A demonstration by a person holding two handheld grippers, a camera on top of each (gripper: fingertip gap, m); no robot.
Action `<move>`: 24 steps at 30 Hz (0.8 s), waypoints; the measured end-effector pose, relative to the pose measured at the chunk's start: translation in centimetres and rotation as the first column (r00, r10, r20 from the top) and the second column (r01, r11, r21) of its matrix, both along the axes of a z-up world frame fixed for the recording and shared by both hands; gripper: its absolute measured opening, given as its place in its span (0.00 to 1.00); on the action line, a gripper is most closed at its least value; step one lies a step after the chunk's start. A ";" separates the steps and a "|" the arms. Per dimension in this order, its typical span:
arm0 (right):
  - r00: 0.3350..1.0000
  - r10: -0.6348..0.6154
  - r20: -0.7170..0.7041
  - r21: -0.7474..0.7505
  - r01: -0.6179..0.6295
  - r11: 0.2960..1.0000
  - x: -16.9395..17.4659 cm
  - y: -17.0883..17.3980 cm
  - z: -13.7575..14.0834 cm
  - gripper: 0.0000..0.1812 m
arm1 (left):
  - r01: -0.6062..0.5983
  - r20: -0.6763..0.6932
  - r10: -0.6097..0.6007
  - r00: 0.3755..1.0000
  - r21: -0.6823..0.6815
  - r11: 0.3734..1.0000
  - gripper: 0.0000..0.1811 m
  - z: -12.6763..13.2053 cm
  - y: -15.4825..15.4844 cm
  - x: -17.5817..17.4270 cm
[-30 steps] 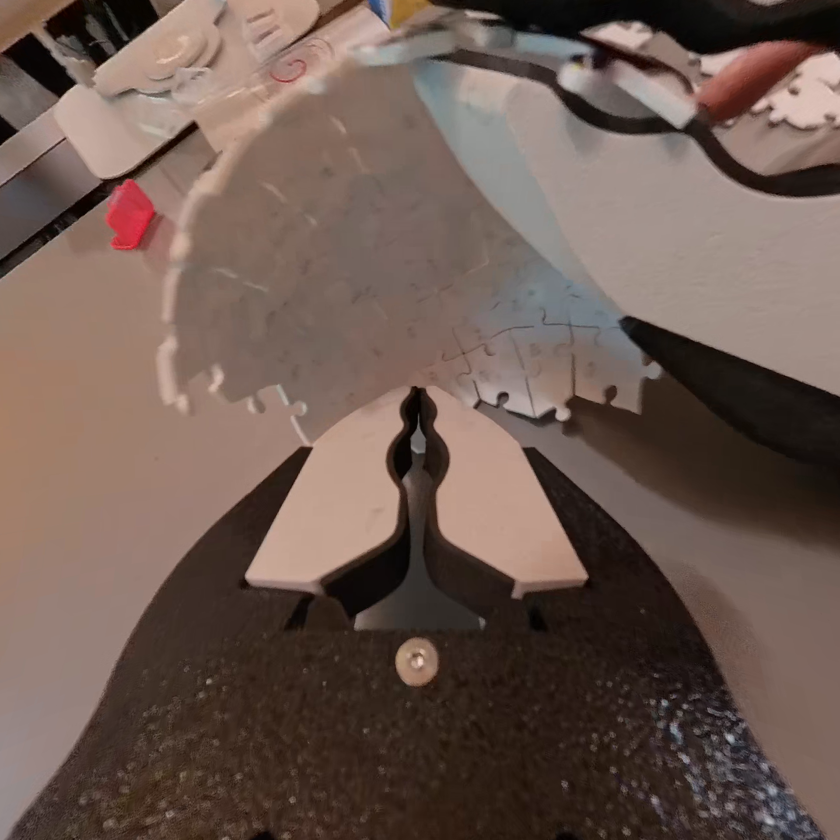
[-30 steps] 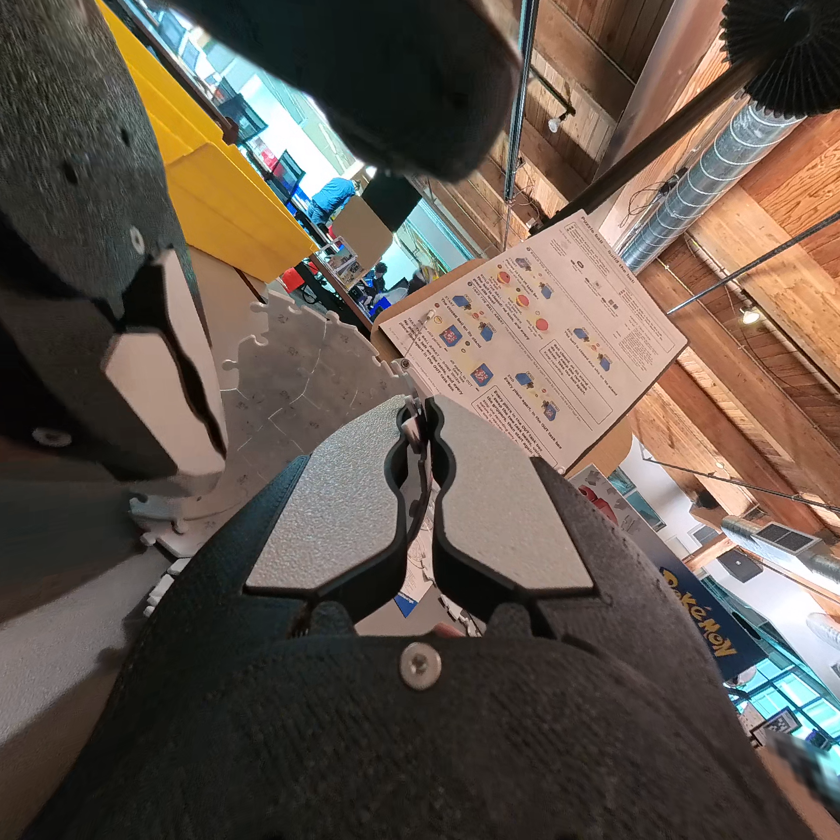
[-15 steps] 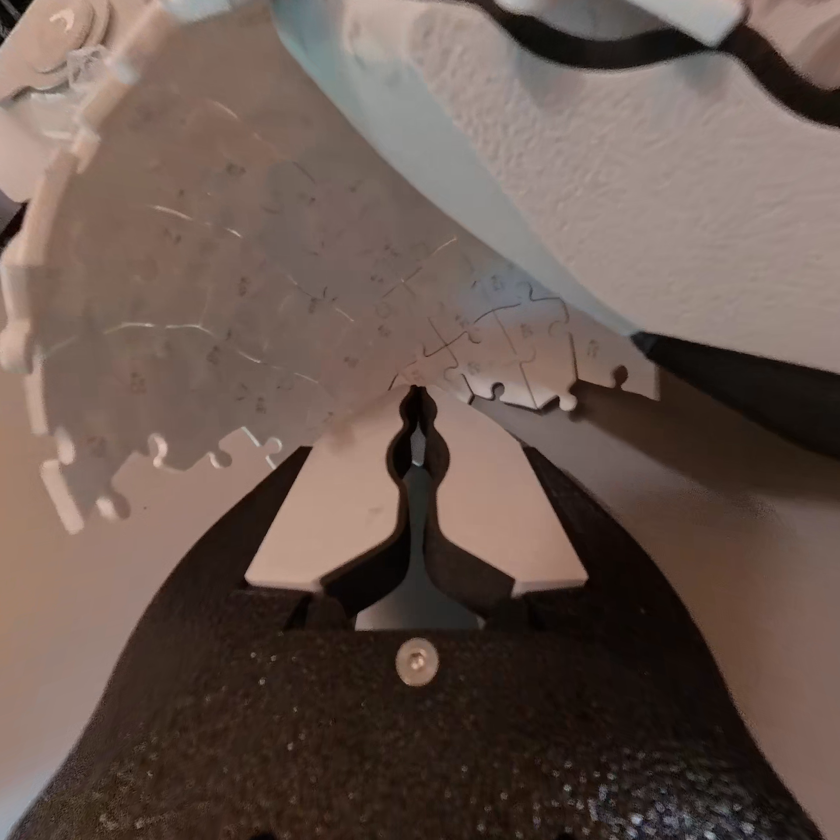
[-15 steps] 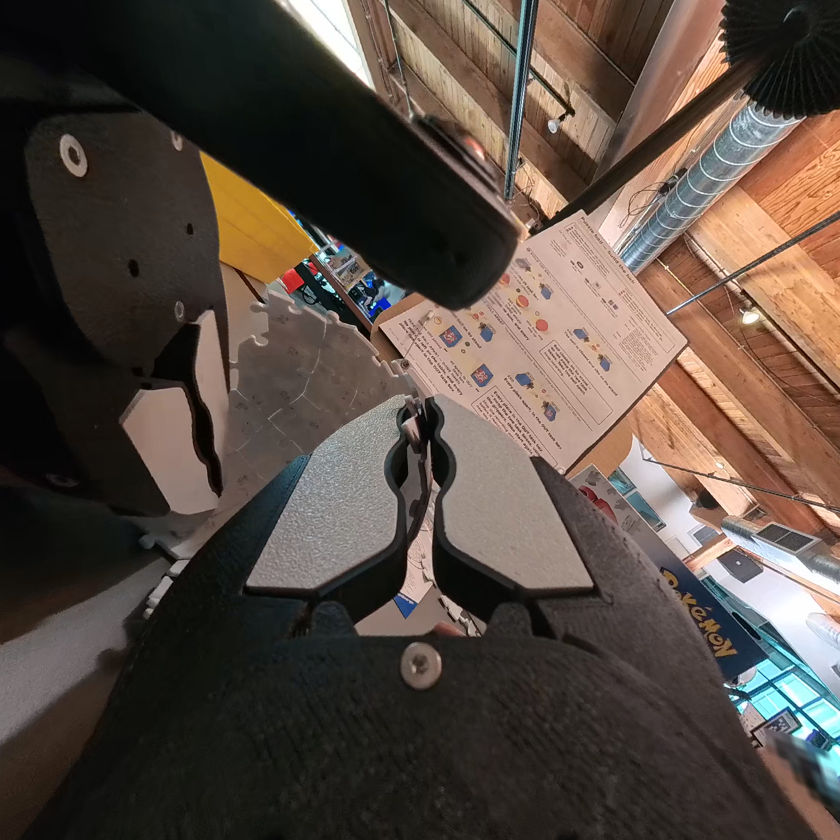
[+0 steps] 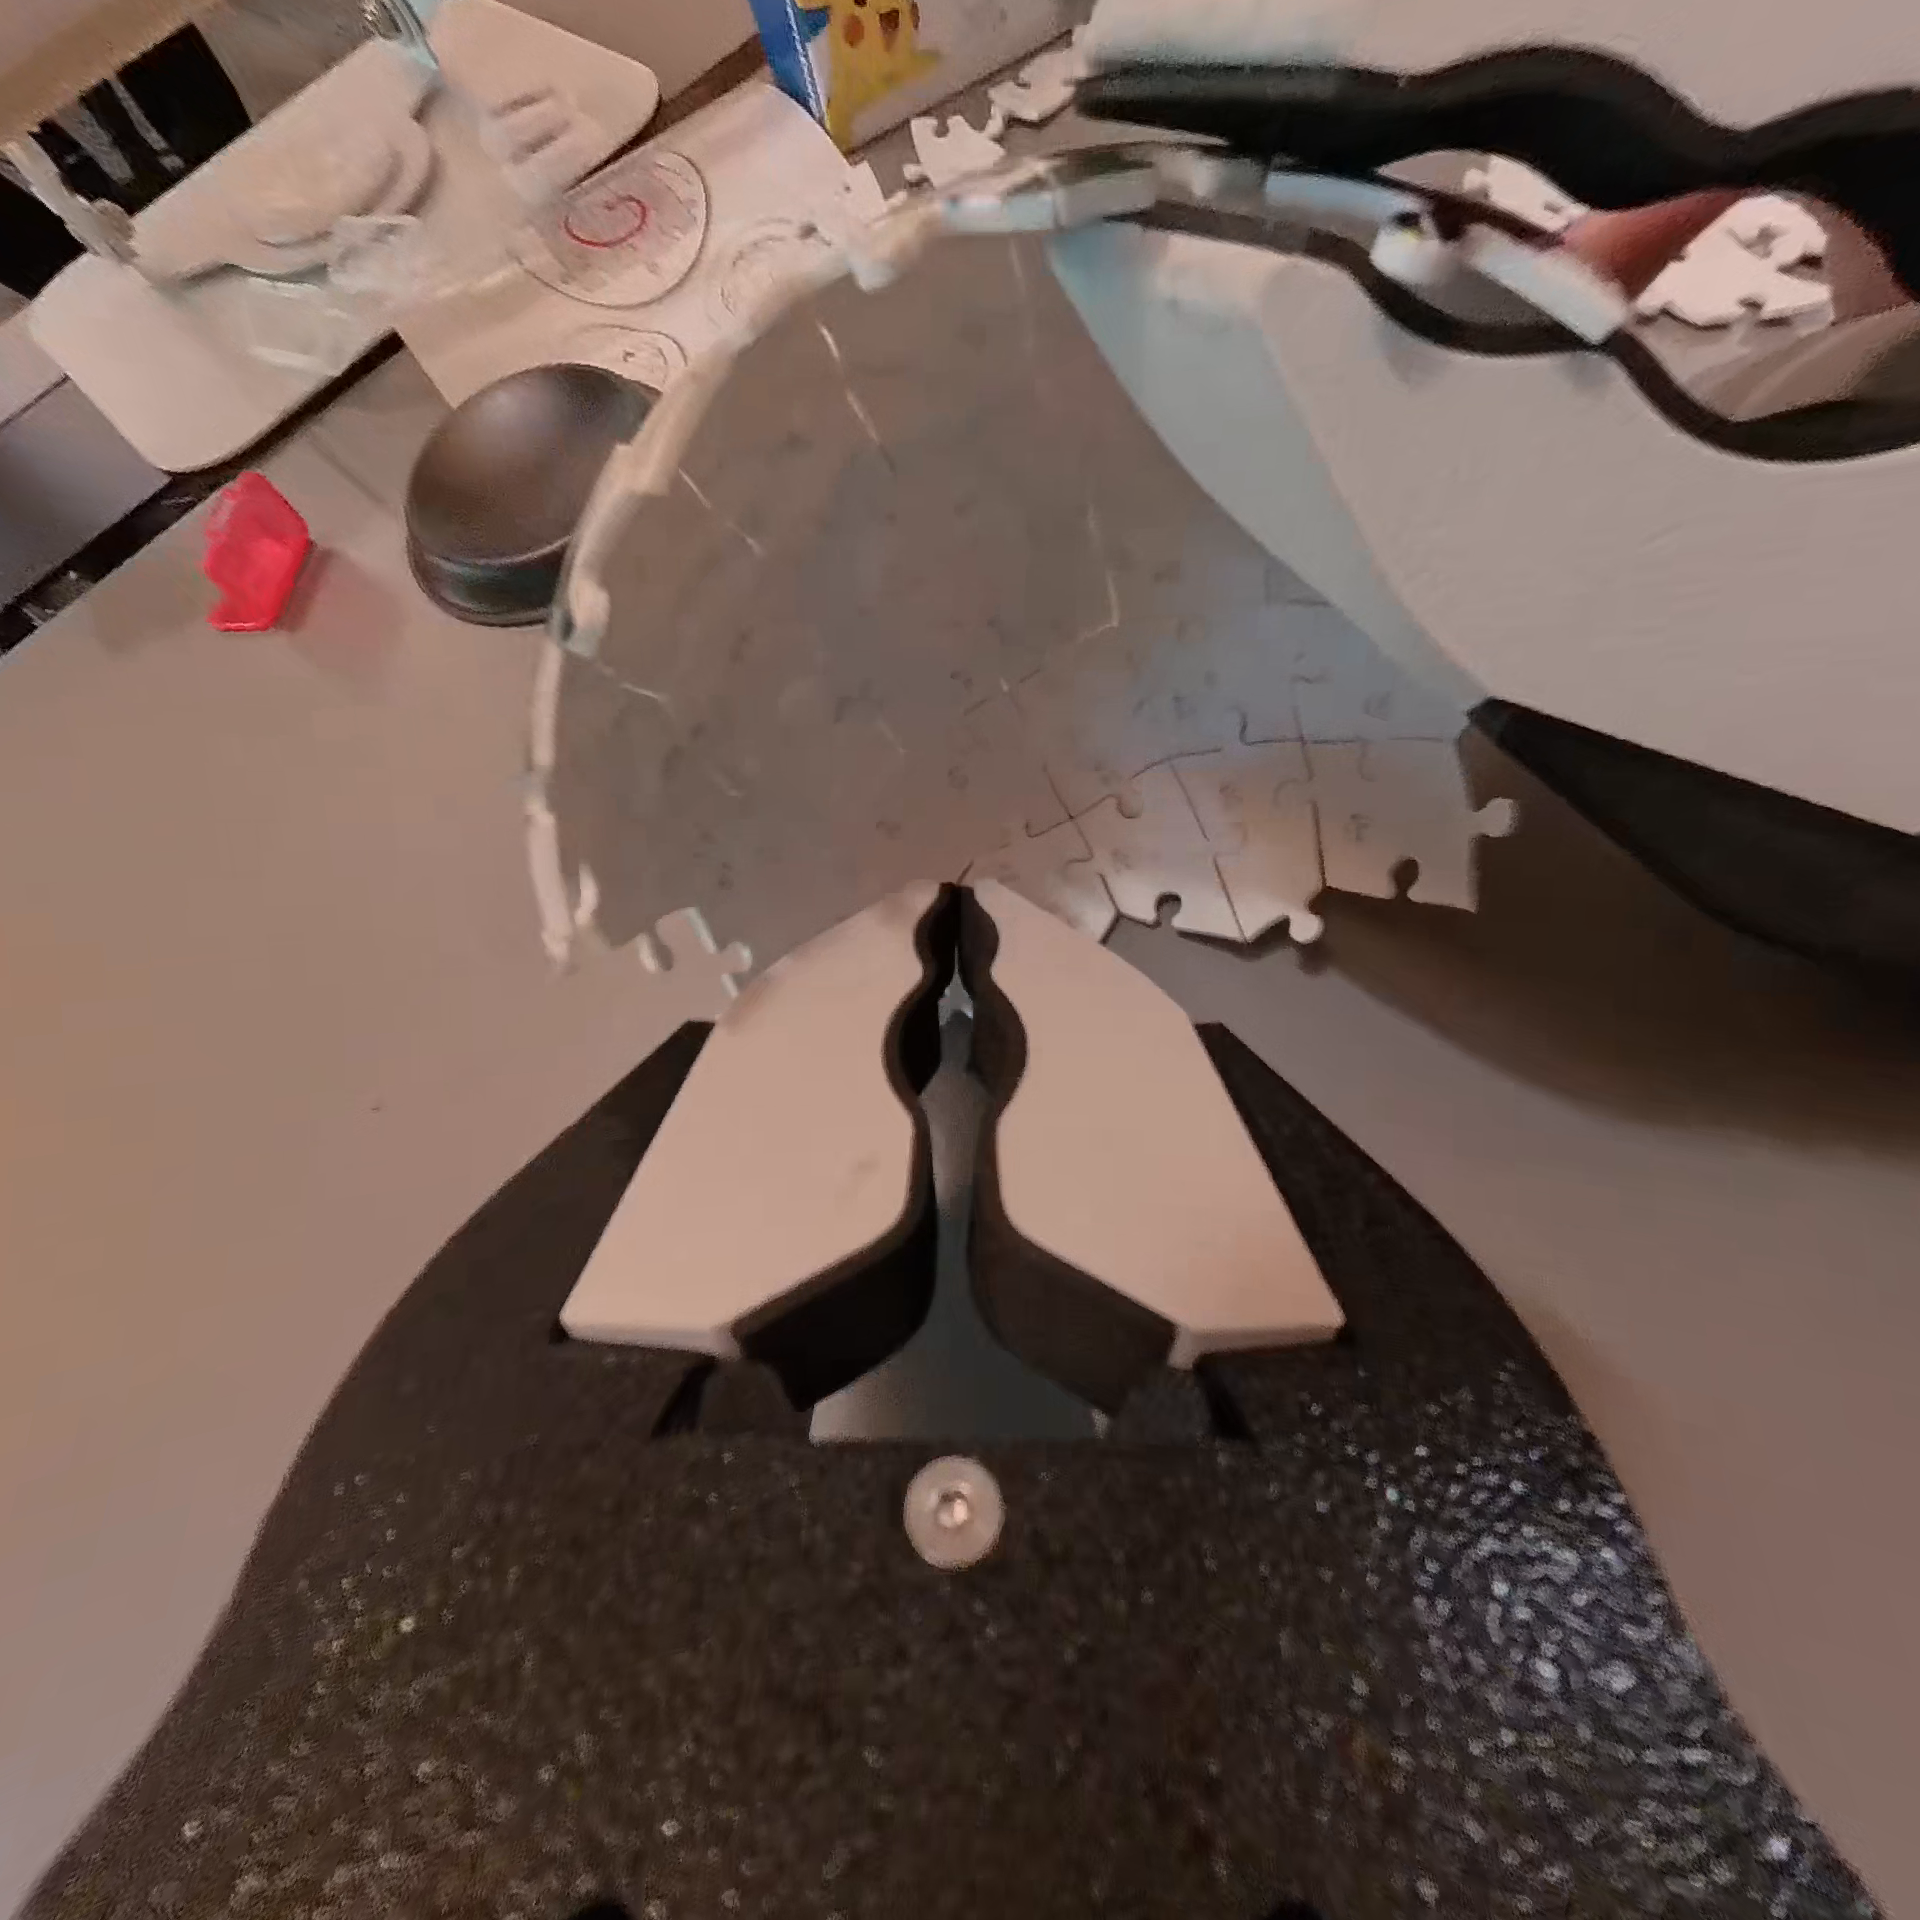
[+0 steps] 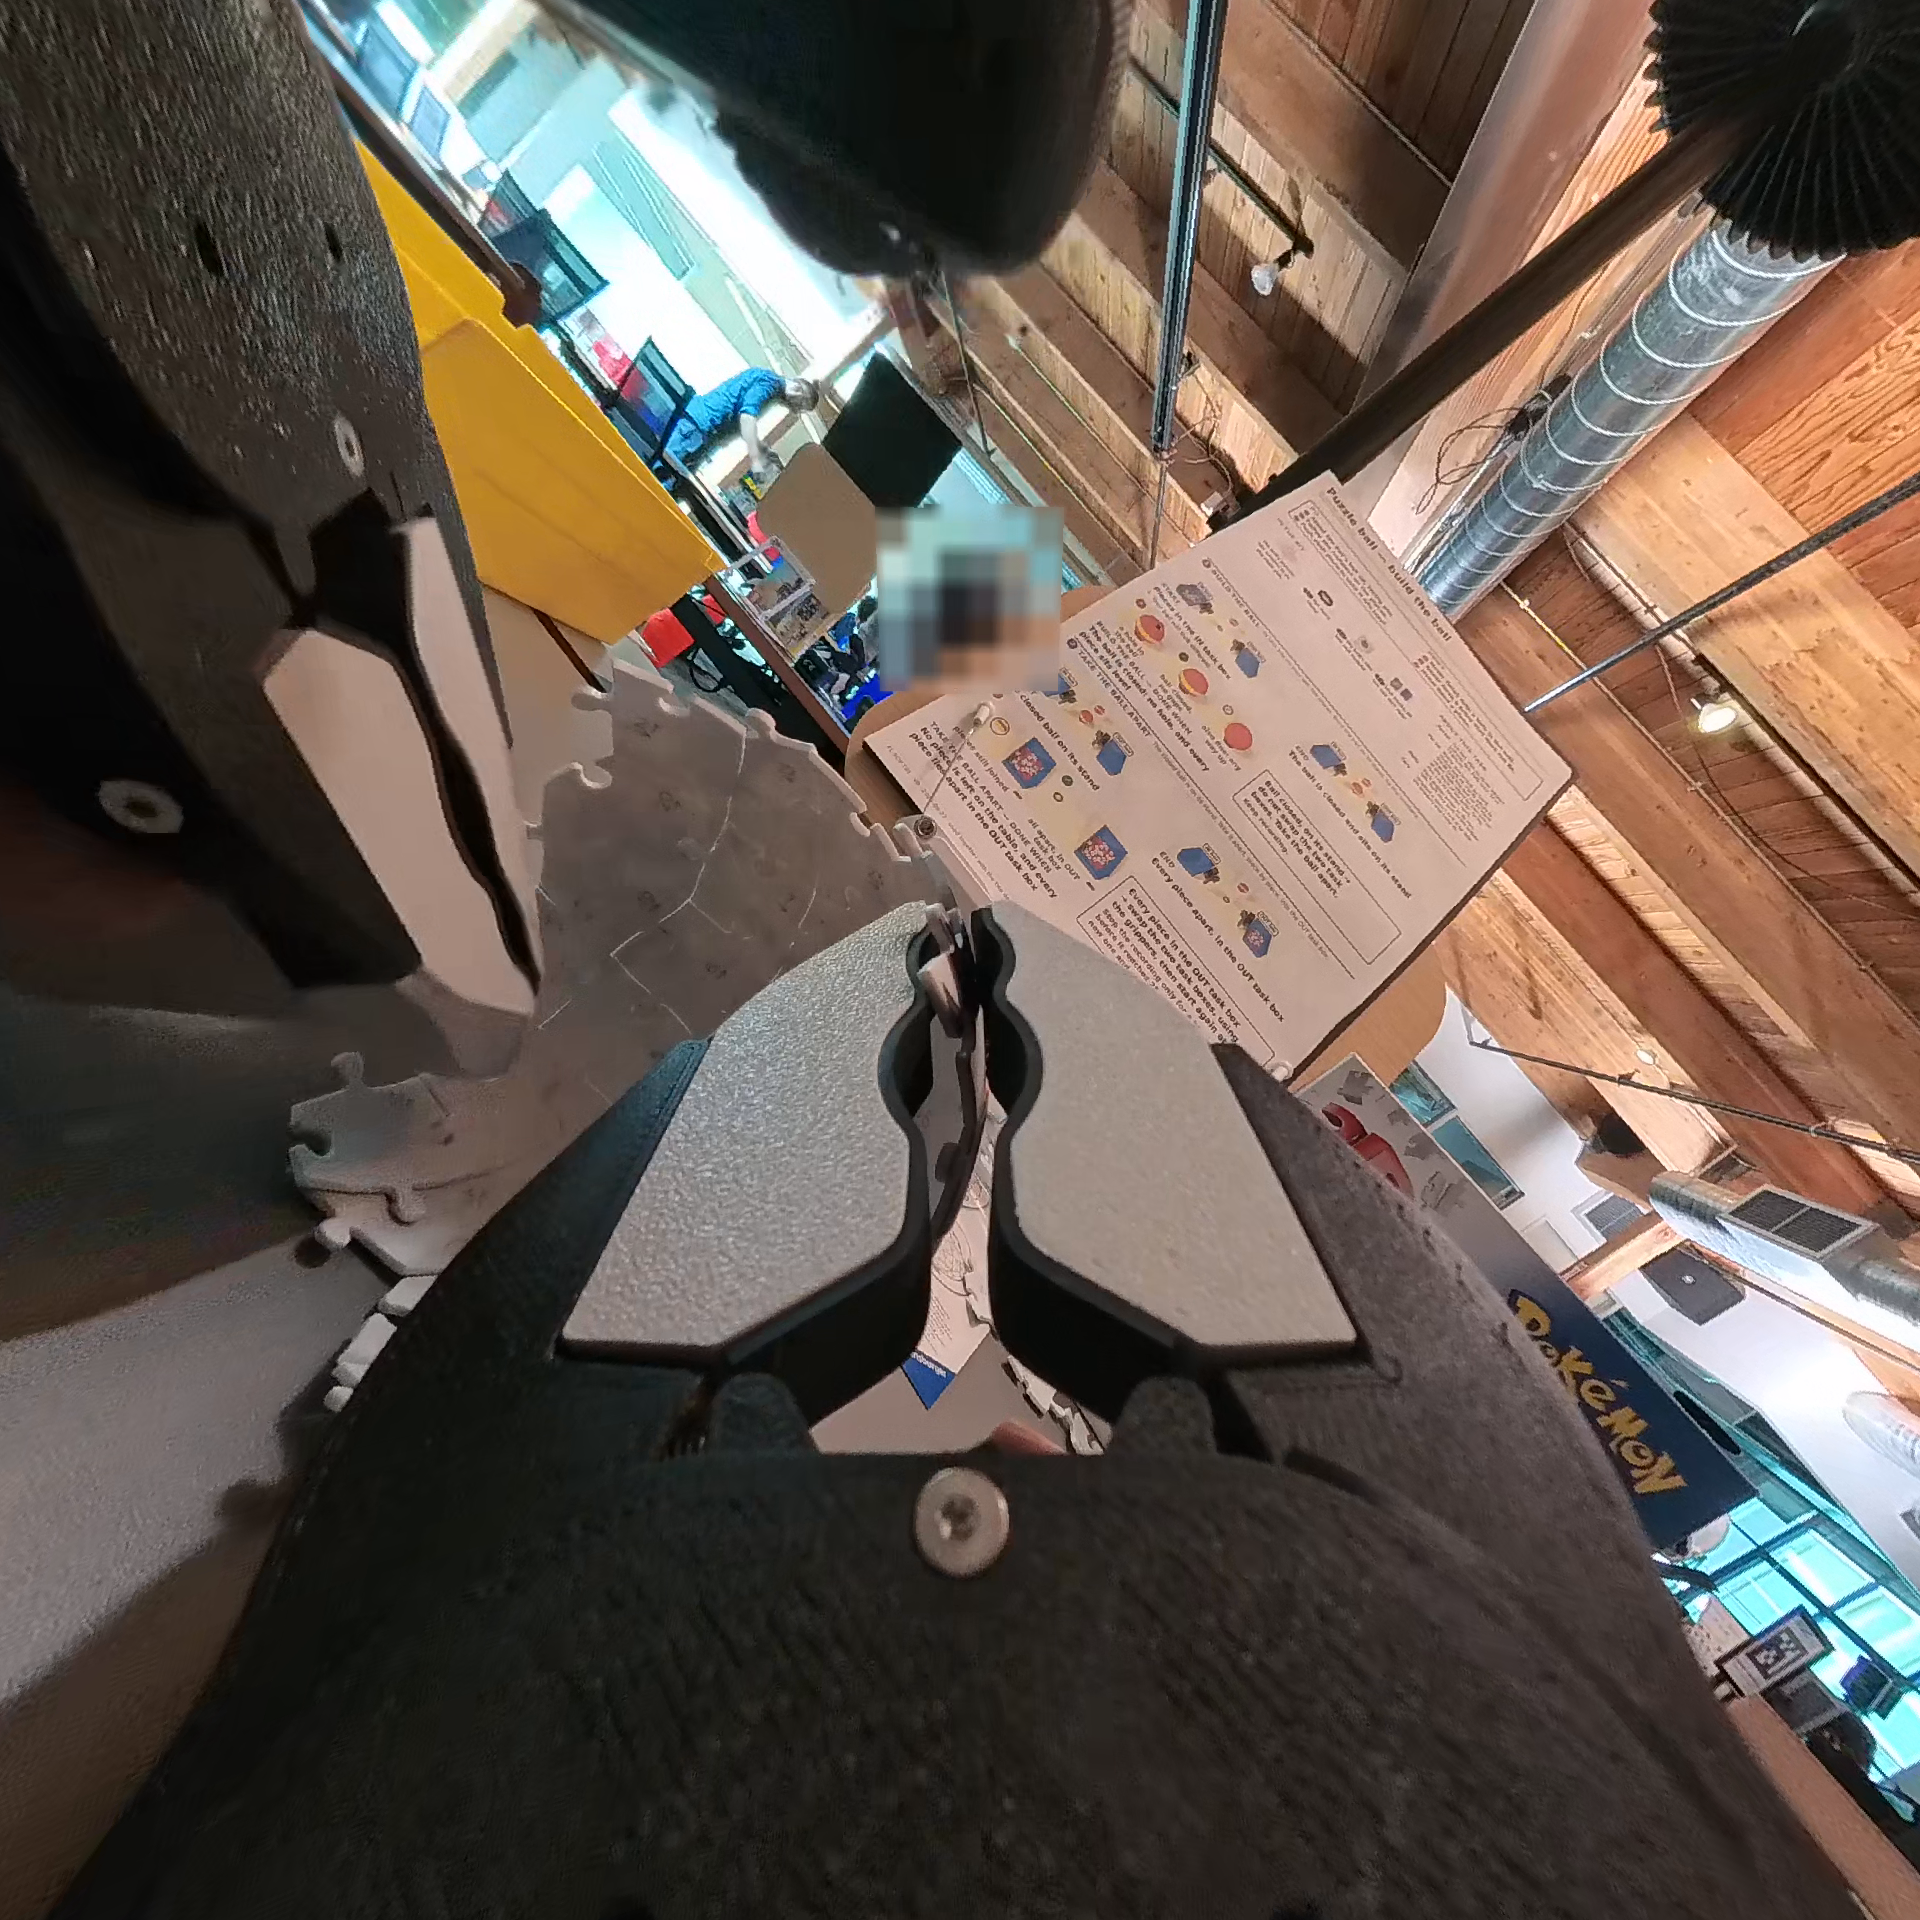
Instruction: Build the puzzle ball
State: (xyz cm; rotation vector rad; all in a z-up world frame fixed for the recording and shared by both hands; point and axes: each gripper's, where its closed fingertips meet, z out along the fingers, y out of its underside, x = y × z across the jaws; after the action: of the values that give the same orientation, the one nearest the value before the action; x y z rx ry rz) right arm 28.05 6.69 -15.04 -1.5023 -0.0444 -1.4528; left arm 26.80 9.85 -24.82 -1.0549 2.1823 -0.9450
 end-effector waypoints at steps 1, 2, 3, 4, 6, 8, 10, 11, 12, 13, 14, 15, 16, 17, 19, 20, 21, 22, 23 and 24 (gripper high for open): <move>1.000 0.001 0.000 0.001 -0.001 1.000 0.0 0.0 0.0 0.03 | 0.004 -0.008 -0.004 1.000 0.007 1.000 0.00 0.0 0.0 -0.1; 1.000 0.001 -0.001 0.002 -0.001 1.000 0.0 0.0 0.0 0.03 | 0.014 -0.012 -0.014 1.000 0.020 1.000 0.00 -0.2 0.0 -0.2; 1.000 0.000 -0.003 0.004 0.000 1.000 0.0 0.0 0.0 0.03 | 0.032 -0.018 -0.031 0.999 0.043 0.999 0.00 -0.5 -0.2 -0.2; 1.000 0.000 -0.006 0.006 0.000 1.000 0.0 0.0 0.0 0.03 | 0.057 -0.026 -0.055 0.998 0.071 0.996 0.00 -0.8 -0.5 -0.3; 1.000 -0.002 -0.011 0.010 0.002 1.000 0.1 -0.1 0.0 0.03 | 0.099 -0.021 -0.097 0.995 0.113 0.989 0.00 -1.3 -1.2 -0.4; 1.000 -0.003 -0.010 0.009 0.003 1.000 0.0 -0.1 -0.1 0.03 | 0.124 -0.037 -0.120 0.992 0.132 0.983 0.00 -1.8 -1.6 -0.3; 1.000 -0.003 -0.011 0.009 0.004 1.000 0.0 -0.1 -0.1 0.03 | 0.134 -0.056 -0.126 0.990 0.163 0.978 0.00 -2.4 -1.6 -0.2; 1.000 -0.004 -0.012 0.009 0.005 1.000 0.0 -0.1 -0.1 0.03 | 0.134 -0.060 -0.126 0.990 0.169 0.976 0.00 -2.4 -1.5 -0.2; 1.000 -0.005 -0.012 0.009 0.005 1.000 0.0 -0.1 -0.1 0.03 | 0.136 -0.065 -0.126 0.990 0.171 0.976 0.00 -2.5 -1.5 -0.2; 1.000 -0.004 -0.010 0.008 0.004 1.000 0.0 -0.1 -0.1 0.03 | 0.140 -0.066 -0.130 0.989 0.173 0.975 0.00 -2.5 -1.5 -0.2; 1.000 -0.004 -0.010 0.007 0.005 1.000 0.0 -0.1 -0.1 0.03 | 0.143 -0.068 -0.133 0.989 0.174 0.974 0.00 -2.5 -1.5 -0.2; 1.000 -0.005 -0.010 0.008 0.006 1.000 0.0 -0.1 -0.1 0.03 | 0.147 -0.073 -0.136 0.988 0.172 0.974 0.00 -2.5 -1.5 -0.3; 1.000 -0.006 -0.010 0.007 0.006 1.000 0.0 -0.1 -0.1 0.03 | 0.156 -0.072 -0.145 0.987 0.168 0.973 0.00 -2.5 -1.6 -0.3; 1.000 -0.006 -0.010 0.007 0.006 1.000 0.0 -0.1 -0.1 0.03 | 0.156 -0.052 -0.149 0.987 0.150 0.976 0.00 -2.1 -1.6 -0.3; 1.000 -0.005 -0.011 0.008 0.005 1.000 0.0 -0.1 -0.1 0.03 | 0.099 0.029 -0.101 0.995 0.064 0.993 0.00 -0.1 -1.3 -0.1; 1.000 -0.006 -0.011 0.007 0.006 1.000 0.0 -0.1 -0.1 0.03 | 0.050 0.050 -0.051 0.997 0.024 0.998 0.00 0.7 -0.7 -0.1; 1.000 -0.005 -0.011 0.008 0.005 1.000 0.0 -0.1 -0.1 0.03 | -0.009 0.050 0.009 0.999 0.002 1.000 0.00 1.2 0.2 -0.1; 1.000 -0.005 -0.011 0.008 0.005 1.000 0.0 -0.1 -0.1 0.03 | -0.060 0.029 0.060 0.998 -0.006 0.998 0.00 1.1 1.1 -0.4; 1.000 -0.004 -0.011 0.008 0.004 1.000 0.0 -0.1 -0.1 0.03 | -0.091 -0.007 0.091 0.996 -0.016 0.996 0.00 0.8 1.6 -1.0; 1.000 -0.003 -0.012 0.009 0.004 1.000 0.0 -0.1 -0.1 0.03 | -0.126 -0.048 0.125 0.991 -0.031 0.992 0.02 0.4 1.8 -1.6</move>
State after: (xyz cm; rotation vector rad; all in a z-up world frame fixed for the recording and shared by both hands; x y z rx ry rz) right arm 28.06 6.56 -15.15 -1.5045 -0.0275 -1.4445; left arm 25.21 11.66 -24.45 -1.2257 2.1150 -0.9118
